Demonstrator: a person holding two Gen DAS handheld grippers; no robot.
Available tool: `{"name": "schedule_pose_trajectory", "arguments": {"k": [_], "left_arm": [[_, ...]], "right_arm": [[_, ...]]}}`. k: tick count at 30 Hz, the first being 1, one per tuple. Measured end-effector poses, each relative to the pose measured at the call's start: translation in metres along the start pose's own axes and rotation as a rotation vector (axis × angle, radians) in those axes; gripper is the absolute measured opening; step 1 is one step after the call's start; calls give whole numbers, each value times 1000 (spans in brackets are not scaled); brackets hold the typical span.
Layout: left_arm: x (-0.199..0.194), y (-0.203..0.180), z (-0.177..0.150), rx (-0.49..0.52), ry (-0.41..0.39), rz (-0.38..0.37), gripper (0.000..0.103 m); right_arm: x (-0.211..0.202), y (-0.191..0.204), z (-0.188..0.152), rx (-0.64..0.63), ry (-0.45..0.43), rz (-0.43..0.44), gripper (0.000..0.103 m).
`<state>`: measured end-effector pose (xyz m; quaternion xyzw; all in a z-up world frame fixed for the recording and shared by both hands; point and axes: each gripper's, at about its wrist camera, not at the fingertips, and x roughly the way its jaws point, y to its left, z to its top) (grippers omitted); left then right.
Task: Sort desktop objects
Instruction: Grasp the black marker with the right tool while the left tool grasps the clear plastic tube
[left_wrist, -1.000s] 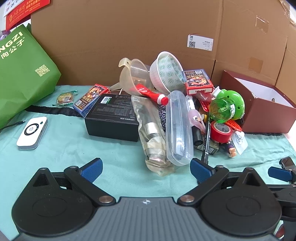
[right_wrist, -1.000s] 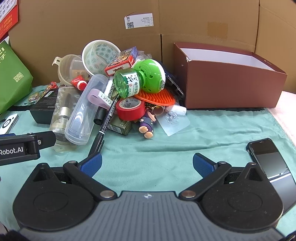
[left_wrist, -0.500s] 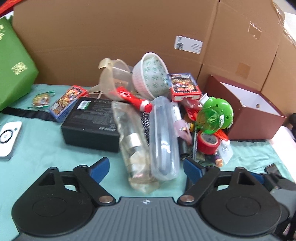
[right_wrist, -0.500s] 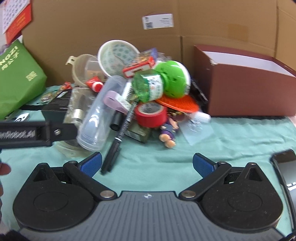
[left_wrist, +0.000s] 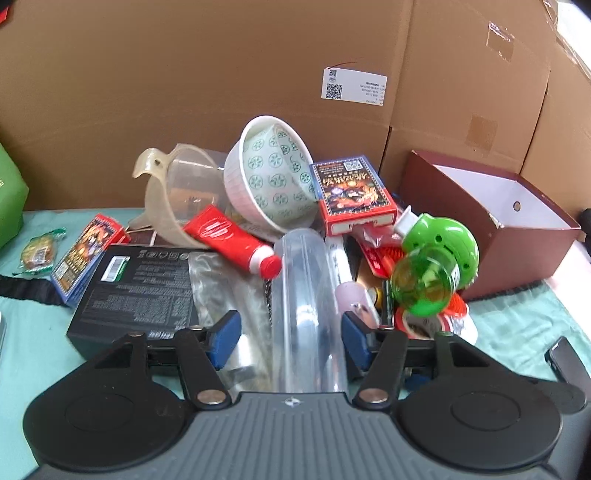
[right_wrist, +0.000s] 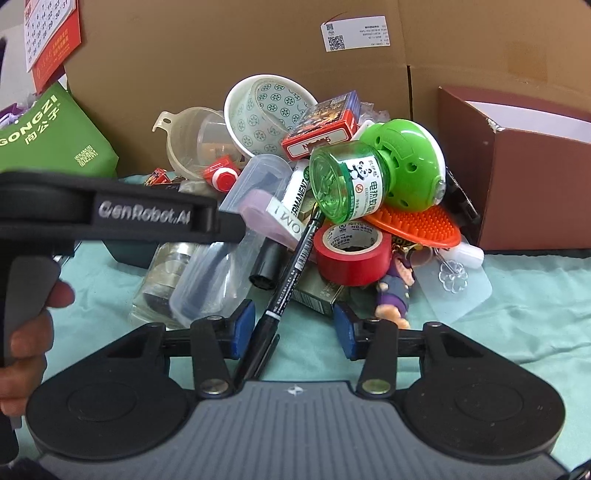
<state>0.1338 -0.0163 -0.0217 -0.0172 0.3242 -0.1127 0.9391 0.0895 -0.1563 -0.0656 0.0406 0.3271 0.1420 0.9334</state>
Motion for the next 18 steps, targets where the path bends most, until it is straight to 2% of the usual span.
{"name": "schedule_pose_trajectory", "arguments": {"k": [1, 3, 5, 7, 9, 13, 16, 17, 18], "left_arm": [[3, -2, 1, 10, 0, -2, 66], [9, -5, 2, 25, 27, -40, 56], [8, -3, 1, -1, 25, -38, 53], [3, 1, -2, -21, 34, -48, 46], [-4, 4, -5, -40, 46, -68, 37], [-20, 5, -16, -32, 98, -100, 36], [-28, 5, -24, -26, 116, -114, 37], [-28, 3, -25, -10, 114, -113, 39], [-24, 0, -26, 0, 119, -100, 46]], "right_arm": [[3, 0, 1, -2, 3, 0, 46], [8, -1, 1, -5, 7, 3, 46], [10, -2, 1, -12, 8, -1, 40], [9, -3, 1, -26, 16, -17, 27], [4, -8, 0, -18, 29, -17, 21], [-11, -15, -7, -35, 55, 14, 13], [-27, -15, -17, -77, 75, 25, 13], [-31, -16, -20, -82, 81, 26, 13], [-32, -16, -21, -82, 84, 26, 13]]}}
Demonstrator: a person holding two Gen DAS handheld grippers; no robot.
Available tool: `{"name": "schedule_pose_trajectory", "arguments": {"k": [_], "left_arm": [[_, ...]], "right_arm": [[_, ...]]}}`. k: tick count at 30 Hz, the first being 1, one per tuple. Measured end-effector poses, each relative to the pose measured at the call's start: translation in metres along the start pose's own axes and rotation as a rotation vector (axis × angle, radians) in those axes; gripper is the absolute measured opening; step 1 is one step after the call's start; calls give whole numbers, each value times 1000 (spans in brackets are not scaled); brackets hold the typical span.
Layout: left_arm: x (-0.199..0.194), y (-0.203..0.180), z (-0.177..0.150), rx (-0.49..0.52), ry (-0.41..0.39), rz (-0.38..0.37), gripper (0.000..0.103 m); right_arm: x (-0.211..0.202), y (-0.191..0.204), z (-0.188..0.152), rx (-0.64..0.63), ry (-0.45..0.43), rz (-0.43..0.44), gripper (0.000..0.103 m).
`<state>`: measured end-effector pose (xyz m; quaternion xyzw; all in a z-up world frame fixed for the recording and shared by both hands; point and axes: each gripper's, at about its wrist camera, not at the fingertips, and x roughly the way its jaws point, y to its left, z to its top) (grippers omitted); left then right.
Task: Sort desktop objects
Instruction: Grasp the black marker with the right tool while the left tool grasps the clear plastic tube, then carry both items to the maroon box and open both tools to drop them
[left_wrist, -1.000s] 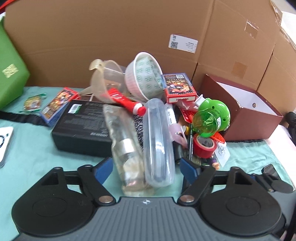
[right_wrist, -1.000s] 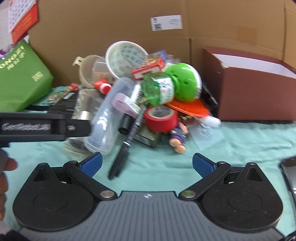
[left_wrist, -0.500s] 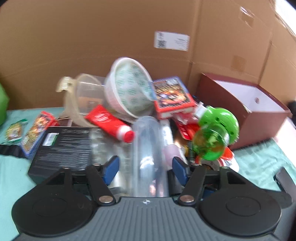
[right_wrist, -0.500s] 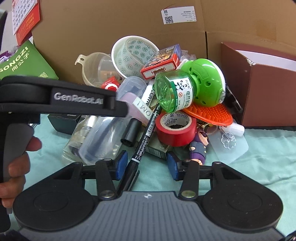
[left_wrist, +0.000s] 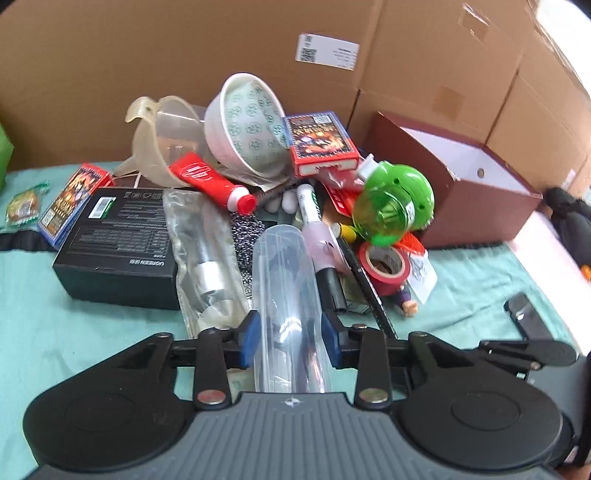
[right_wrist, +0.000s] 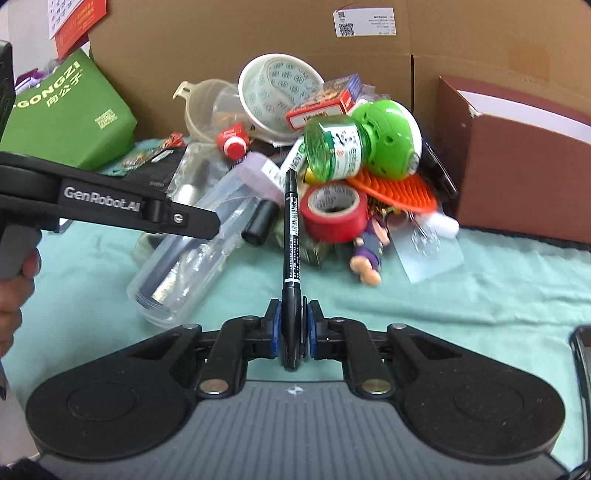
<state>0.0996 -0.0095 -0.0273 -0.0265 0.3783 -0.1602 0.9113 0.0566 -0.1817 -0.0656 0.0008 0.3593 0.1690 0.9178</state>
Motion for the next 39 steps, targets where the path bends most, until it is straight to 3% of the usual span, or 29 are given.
{"name": "schedule_pose_trajectory", "arguments": {"k": [5, 8, 12, 15, 18, 24, 27, 31, 39], "left_arm": [[19, -13, -5, 78, 36, 33, 57], [19, -15, -6, 105, 52, 51, 48], [14, -8, -7, 76, 60, 11, 48], [22, -10, -7, 60, 52, 19, 53], [25, -16, -7, 87, 60, 56, 47], [-3, -11, -16, -16, 94, -33, 47], [-27, -17, -16, -26, 64, -55, 47], [-57, -33, -1, -13, -39, -97, 47], [-61, -80, 71, 0, -167, -210, 47]], "right_arm": [[6, 4, 3, -19, -15, 2, 14], [13, 5, 7, -25, -6, 13, 16], [11, 6, 6, -53, -17, 18, 16], [14, 4, 6, -56, -18, 20, 16], [19, 2, 9, -47, -31, 39, 17], [1, -3, 3, -21, -30, 104, 11], [-20, -2, 1, -27, -61, 113, 11], [-55, -6, 9, -28, -140, 127, 11], [-105, -41, 45, -35, -316, 49, 11]]}}
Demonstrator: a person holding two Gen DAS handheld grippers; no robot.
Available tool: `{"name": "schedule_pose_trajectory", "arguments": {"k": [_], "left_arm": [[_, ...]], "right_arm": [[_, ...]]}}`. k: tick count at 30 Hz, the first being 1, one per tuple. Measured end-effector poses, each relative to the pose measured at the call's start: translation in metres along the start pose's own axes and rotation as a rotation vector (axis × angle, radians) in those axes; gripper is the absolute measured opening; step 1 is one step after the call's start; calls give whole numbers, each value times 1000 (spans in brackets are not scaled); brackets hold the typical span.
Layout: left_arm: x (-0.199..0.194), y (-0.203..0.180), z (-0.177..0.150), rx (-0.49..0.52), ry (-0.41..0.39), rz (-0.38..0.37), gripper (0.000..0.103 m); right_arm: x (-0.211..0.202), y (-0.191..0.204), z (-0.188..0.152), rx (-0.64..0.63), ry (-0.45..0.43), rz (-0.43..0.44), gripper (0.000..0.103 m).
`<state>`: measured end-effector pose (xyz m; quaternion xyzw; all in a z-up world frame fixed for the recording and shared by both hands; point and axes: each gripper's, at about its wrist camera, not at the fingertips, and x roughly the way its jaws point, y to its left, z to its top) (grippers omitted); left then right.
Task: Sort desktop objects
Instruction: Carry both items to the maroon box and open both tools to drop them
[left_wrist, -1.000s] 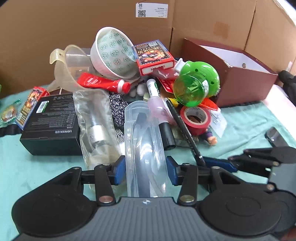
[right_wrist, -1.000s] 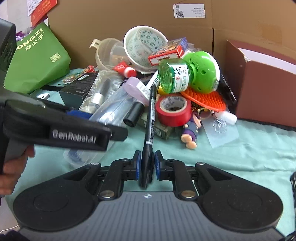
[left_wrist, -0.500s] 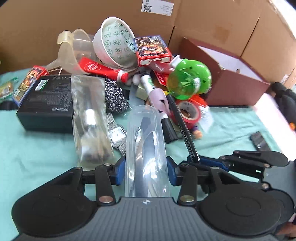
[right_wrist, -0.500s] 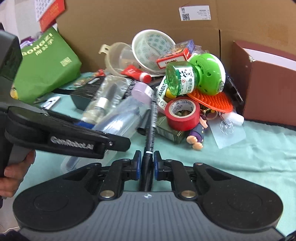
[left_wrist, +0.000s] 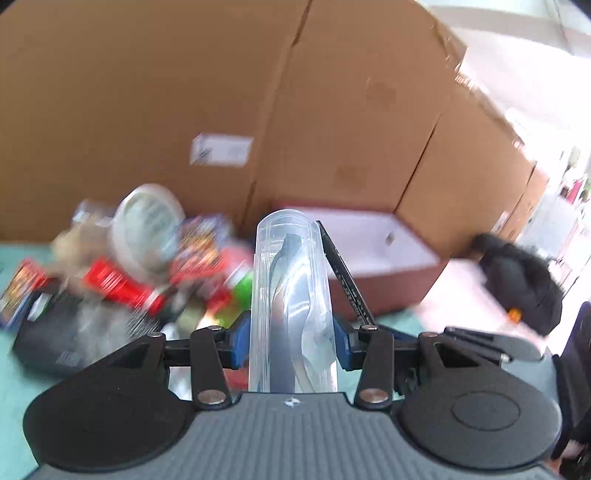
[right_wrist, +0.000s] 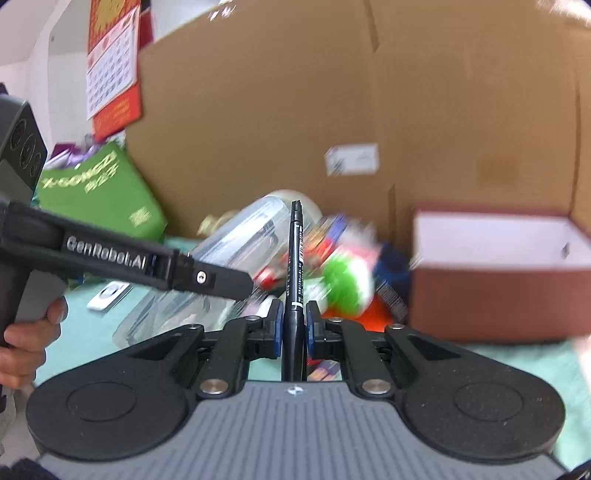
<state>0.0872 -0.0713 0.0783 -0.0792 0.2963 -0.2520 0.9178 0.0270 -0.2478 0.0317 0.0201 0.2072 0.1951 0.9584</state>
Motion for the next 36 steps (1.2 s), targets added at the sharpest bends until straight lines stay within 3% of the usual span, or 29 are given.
{"name": "schedule_pose_trajectory", "arguments": {"k": [3, 6, 11, 16, 20, 23, 30, 31, 33, 36], "left_arm": [[33, -15, 36, -27, 6, -66, 47], [76, -33, 70, -33, 4, -81, 47], [154, -53, 106, -51, 35, -91, 47], [226, -58, 97, -25, 146, -46, 47], [259, -48, 83, -42, 234, -35, 47], [264, -51, 79, 28, 215, 7, 47], [265, -57, 79, 72, 218, 24, 47], [263, -57, 79, 71, 211, 23, 48], [255, -53, 80, 67, 189, 13, 70], [237, -48, 83, 61, 121, -11, 88]], "right_arm": [[1, -25, 25, -15, -44, -58, 11], [11, -57, 53, -30, -63, -144, 11], [52, -122, 84, 7, -18, -257, 11], [107, -175, 86, 36, 97, -304, 9], [143, -200, 72, 36, 200, -322, 9], [162, -208, 61, 31, 244, -325, 9], [180, -203, 46, 11, 303, -334, 9], [182, -202, 45, 2, 311, -335, 9], [184, -199, 43, -17, 321, -345, 10], [182, -194, 42, -47, 313, -378, 12]]}}
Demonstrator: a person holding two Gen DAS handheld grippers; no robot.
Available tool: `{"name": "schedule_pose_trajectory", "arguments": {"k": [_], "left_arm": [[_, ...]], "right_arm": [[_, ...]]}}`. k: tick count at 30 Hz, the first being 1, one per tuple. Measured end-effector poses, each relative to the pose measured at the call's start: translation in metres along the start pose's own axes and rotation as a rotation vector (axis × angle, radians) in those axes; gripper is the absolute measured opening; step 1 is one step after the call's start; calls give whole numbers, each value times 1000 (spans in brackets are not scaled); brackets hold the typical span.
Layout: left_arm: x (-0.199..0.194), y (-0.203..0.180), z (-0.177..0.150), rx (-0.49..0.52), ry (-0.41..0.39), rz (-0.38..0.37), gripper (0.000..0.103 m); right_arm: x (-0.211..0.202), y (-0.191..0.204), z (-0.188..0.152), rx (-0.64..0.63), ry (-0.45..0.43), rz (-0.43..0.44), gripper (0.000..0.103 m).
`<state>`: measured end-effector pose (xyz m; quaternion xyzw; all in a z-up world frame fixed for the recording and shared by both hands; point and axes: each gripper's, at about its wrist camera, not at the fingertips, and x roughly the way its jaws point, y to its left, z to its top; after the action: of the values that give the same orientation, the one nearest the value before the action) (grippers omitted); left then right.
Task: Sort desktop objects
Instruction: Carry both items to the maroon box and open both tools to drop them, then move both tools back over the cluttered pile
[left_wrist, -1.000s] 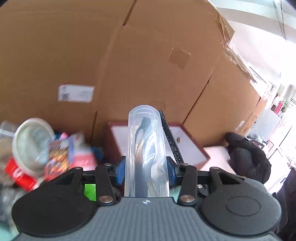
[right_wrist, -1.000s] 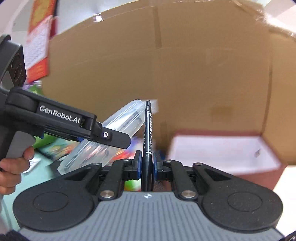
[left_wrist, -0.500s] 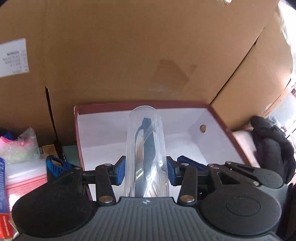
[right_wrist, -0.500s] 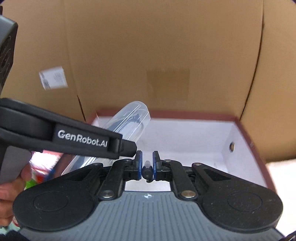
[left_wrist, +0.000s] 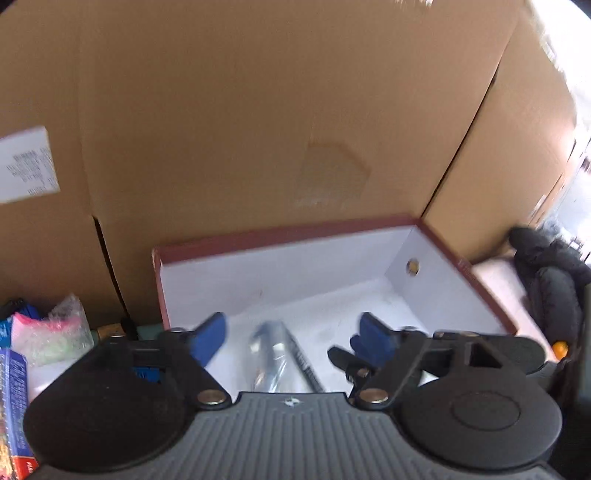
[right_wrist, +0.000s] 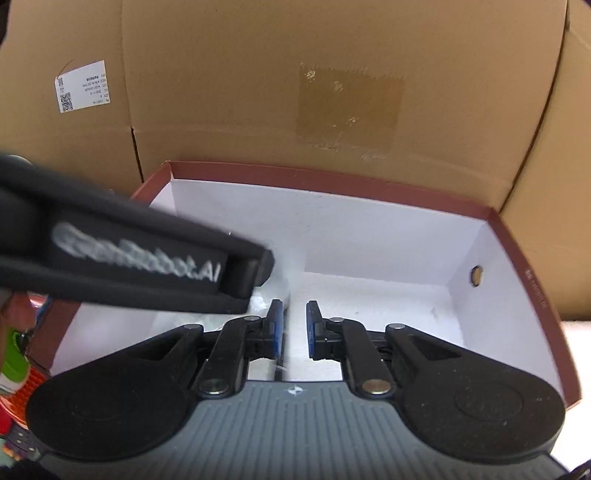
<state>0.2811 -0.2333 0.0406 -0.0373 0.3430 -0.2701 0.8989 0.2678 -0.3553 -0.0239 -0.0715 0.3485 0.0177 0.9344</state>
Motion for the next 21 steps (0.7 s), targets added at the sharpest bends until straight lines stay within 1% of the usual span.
{"name": "schedule_pose_trajectory", "arguments": {"k": [1, 3, 5, 7, 9, 11, 13, 14, 16, 18, 21], "left_arm": [[-6, 0, 0, 2, -22, -3, 90], [-18, -1, 1, 12, -52, -6, 96], [-28, -3, 1, 35, -76, -9, 98], [-37, -7, 0, 69, -98, -2, 100], [-47, -9, -4, 93, -113, 6, 100], [-56, -10, -8, 99, -126, 16, 100], [-66, -11, -13, 100, -135, 27, 100], [-64, -16, -16, 100, -138, 34, 100], [-75, -15, -20, 96, -147, 48, 100], [-87, -14, -25, 89, -160, 61, 100], [-101, -17, -33, 86, -182, 82, 100]], "right_arm": [[-2, 0, 0, 1, -4, -3, 13], [-6, 1, -1, 10, -6, -2, 14], [-11, 2, -3, 25, -9, -9, 27], [-19, 5, -6, 43, -31, -14, 72], [-29, 10, -10, 48, -79, -37, 91], [-40, 17, -13, 29, -132, -58, 93], [-50, 24, -14, 21, -156, -62, 94], [-55, 27, -14, 24, -162, -61, 95], [-66, 33, -17, 38, -184, -52, 102], [-77, 39, -21, 57, -208, -37, 102], [-92, 37, -24, 83, -240, -17, 102]]}}
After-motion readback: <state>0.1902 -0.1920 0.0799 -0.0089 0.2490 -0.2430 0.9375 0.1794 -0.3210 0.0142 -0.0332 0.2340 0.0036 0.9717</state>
